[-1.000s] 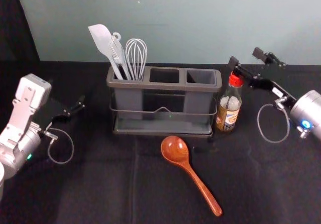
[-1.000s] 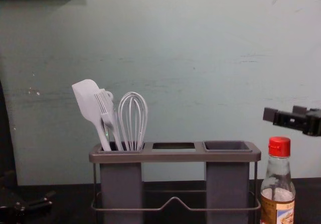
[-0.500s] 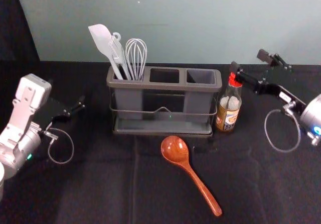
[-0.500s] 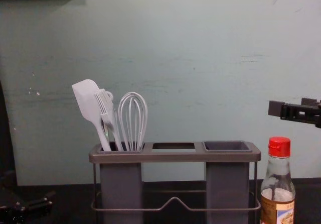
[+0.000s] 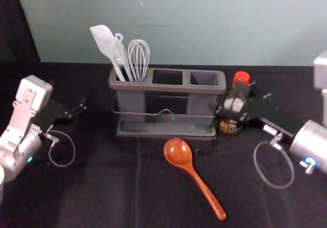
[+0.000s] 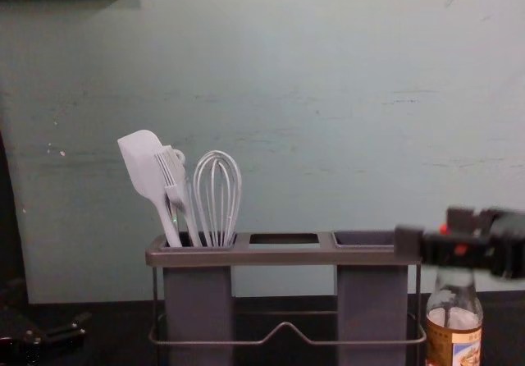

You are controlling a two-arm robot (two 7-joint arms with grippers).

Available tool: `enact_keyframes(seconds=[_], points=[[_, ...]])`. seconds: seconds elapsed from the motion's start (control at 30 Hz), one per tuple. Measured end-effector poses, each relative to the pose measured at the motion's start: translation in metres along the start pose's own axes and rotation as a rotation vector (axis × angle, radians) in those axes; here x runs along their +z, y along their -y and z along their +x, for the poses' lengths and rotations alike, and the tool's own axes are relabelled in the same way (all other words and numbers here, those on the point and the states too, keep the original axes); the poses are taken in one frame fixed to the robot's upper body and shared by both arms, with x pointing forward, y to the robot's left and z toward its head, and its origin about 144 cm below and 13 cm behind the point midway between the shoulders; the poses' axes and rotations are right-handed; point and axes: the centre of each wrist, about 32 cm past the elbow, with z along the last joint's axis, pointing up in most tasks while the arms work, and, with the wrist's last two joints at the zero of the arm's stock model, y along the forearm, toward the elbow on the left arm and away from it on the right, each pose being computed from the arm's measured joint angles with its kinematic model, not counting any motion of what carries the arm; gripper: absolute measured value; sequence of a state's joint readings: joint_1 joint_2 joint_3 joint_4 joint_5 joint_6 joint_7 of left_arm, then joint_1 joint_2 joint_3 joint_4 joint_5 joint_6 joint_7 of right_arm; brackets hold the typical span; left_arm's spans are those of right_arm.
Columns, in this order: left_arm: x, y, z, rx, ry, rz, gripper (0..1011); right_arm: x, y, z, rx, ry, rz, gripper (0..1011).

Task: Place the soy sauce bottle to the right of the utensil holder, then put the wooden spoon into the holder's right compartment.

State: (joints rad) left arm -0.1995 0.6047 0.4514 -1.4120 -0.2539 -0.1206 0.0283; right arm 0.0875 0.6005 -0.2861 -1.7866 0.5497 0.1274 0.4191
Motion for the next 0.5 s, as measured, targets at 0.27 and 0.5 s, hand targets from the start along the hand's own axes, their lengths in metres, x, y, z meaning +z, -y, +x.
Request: enact_keyframes(seconds=[0.27, 0.5], points=[[0.0, 0.0, 0.0, 0.0, 0.0, 0.0, 1005, -0.017, -0.01, -0.017, 0.066, -0.008, -0.071, 1002], [0.0, 0.0, 0.0, 0.0, 0.0, 0.0, 1005, -0.029, -0.019, -0.028, 0.094, -0.017, -0.146, 1003]])
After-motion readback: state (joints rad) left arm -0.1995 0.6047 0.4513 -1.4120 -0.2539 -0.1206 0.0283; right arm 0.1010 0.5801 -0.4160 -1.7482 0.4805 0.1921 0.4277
